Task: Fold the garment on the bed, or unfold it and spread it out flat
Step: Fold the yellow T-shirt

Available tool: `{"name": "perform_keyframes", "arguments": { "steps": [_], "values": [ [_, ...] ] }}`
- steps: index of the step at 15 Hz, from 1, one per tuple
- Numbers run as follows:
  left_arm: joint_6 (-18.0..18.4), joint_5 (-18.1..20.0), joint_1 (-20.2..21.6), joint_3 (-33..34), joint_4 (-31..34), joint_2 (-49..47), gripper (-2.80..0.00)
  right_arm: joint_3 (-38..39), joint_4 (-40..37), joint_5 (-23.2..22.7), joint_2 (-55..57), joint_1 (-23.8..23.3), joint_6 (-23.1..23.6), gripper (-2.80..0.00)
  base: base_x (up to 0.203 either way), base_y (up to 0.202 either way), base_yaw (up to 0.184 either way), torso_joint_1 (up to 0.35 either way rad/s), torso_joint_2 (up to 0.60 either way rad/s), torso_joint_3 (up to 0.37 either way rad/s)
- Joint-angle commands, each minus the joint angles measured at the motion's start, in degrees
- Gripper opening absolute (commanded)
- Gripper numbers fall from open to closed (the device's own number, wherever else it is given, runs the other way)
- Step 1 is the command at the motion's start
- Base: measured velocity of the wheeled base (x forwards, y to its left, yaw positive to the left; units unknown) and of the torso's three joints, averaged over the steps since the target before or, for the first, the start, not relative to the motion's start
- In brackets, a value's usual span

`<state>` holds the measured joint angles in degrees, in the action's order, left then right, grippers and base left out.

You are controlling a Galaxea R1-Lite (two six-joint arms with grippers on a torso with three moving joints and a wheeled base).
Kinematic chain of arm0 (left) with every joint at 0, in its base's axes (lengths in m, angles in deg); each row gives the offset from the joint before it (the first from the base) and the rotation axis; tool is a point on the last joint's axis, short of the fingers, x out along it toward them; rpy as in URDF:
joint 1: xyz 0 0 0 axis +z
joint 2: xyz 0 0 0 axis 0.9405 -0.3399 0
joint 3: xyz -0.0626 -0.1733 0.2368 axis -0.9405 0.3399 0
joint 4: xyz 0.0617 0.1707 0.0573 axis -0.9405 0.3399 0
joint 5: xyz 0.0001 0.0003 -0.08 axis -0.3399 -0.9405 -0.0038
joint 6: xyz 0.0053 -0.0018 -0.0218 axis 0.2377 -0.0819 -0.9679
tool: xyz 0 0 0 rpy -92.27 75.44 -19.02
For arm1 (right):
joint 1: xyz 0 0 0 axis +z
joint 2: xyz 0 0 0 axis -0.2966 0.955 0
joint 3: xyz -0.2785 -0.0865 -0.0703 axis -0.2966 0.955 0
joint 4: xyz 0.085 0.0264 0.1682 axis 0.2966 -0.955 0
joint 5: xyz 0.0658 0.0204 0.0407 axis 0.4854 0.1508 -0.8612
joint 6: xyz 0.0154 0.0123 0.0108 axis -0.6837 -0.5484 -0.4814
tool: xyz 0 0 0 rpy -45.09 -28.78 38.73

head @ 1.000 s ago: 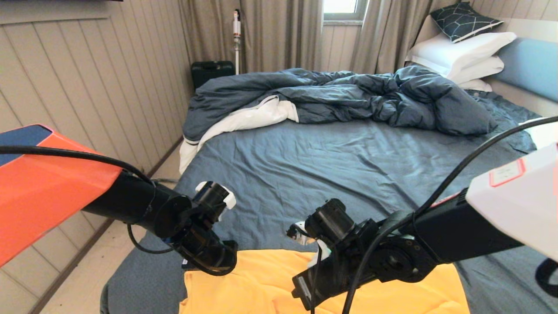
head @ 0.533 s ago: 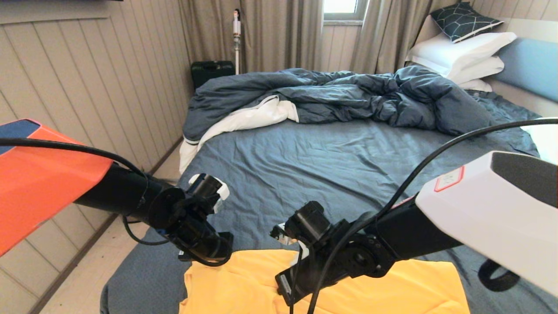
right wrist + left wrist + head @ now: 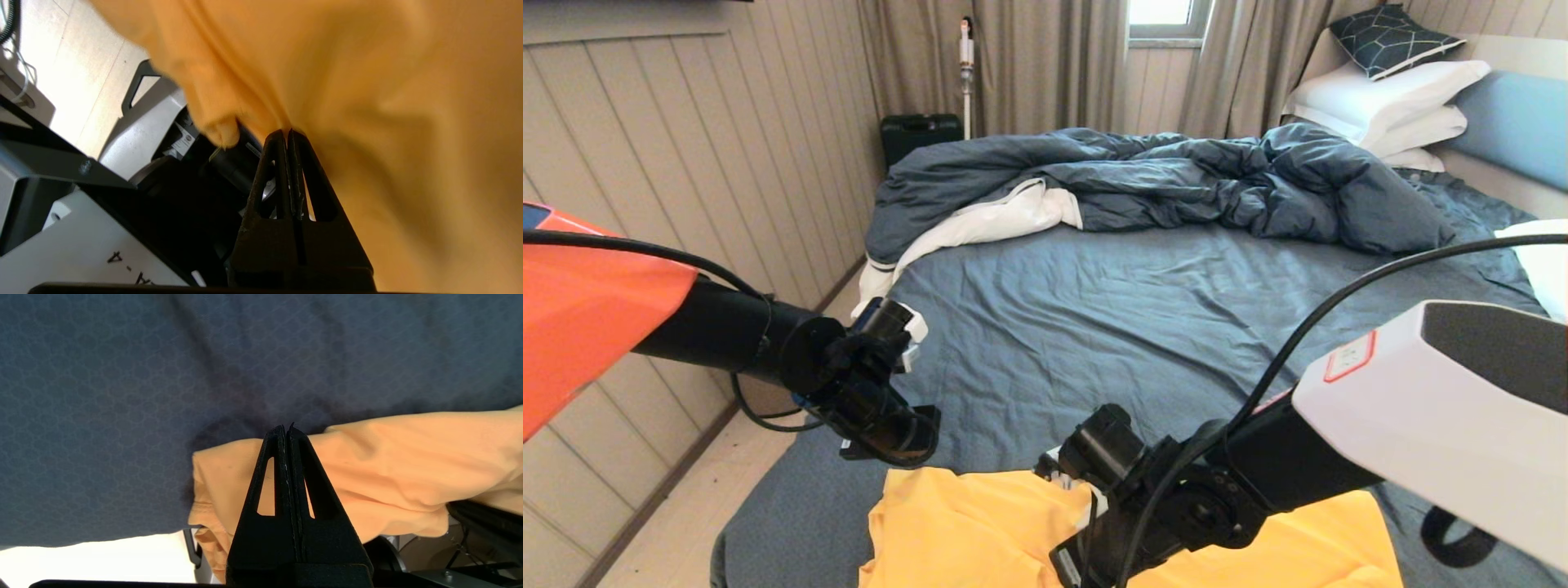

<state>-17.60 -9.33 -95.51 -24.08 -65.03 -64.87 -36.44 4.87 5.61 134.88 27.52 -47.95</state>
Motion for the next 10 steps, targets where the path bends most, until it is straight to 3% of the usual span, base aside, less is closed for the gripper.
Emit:
{"name": "perform_keyframes", "arguments": {
  "steps": [1,4,6,10],
  "values": [
    [-0.17,0.04,0.13,-0.4,0.13,0.15,-2.8,0.89,0.01,0.04,-3.39,0.13,-0.08,-2.8,0.0,0.0,0.0,0.0,0.0,0.0],
    [-0.49,0.04,0.71,-0.15,0.23,1.21,-2.8,2.01,0.02,0.28,-7.82,-0.61,-0.18,-2.8,0.0,0.0,0.0,0.0,0.0,0.0],
    [-0.79,0.13,1.84,1.07,0.41,3.48,-2.8,3.29,0.05,1.05,-11.65,-3.99,-0.07,-2.8,0.0,0.0,0.0,0.0,0.0,0.0],
    [-0.78,0.48,4.34,8.02,0.66,14.66,-2.8,8.65,0.13,1.3,-17.81,-19.92,2.83,-2.8,0.0,0.0,0.0,0.0,0.0,0.0]
  ]
}}
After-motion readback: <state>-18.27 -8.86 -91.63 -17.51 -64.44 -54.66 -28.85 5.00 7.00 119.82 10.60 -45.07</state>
